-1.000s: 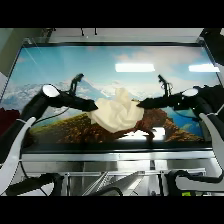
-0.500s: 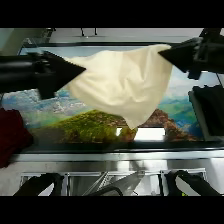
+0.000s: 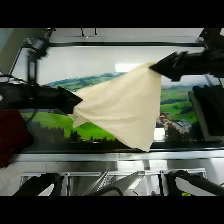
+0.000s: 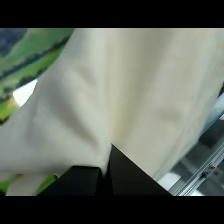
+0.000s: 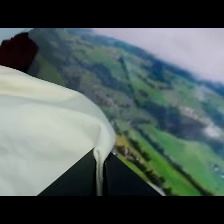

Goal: Fold the shirts.

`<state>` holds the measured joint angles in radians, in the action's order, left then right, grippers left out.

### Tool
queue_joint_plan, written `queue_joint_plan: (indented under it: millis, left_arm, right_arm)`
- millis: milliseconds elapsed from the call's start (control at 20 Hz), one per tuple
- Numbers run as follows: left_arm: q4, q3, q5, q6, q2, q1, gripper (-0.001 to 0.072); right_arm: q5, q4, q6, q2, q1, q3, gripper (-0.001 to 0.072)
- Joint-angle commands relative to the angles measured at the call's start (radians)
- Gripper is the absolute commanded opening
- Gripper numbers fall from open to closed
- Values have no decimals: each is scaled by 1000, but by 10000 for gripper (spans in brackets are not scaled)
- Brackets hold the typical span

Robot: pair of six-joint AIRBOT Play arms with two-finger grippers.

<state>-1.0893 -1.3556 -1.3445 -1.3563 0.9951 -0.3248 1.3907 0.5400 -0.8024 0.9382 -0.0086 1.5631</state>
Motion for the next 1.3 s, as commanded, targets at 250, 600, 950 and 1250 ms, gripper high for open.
queue_joint_plan:
  millis: [250,600,950,1250]
  left_arm:
    - [-10,240,93,100,360,48,12]
    - [-8,240,-39,100,461,230,697]
    - [-8,241,-57,143,388,420,696]
    - [184,241,-52,263,509,396,696]
  right_arm:
    - [-84,-20,33,473,159,-109,188]
    - [-36,-19,-140,345,-74,-109,321]
    - [12,146,-291,0,-315,-494,322]
    - [-140,193,-378,-267,-312,-983,463]
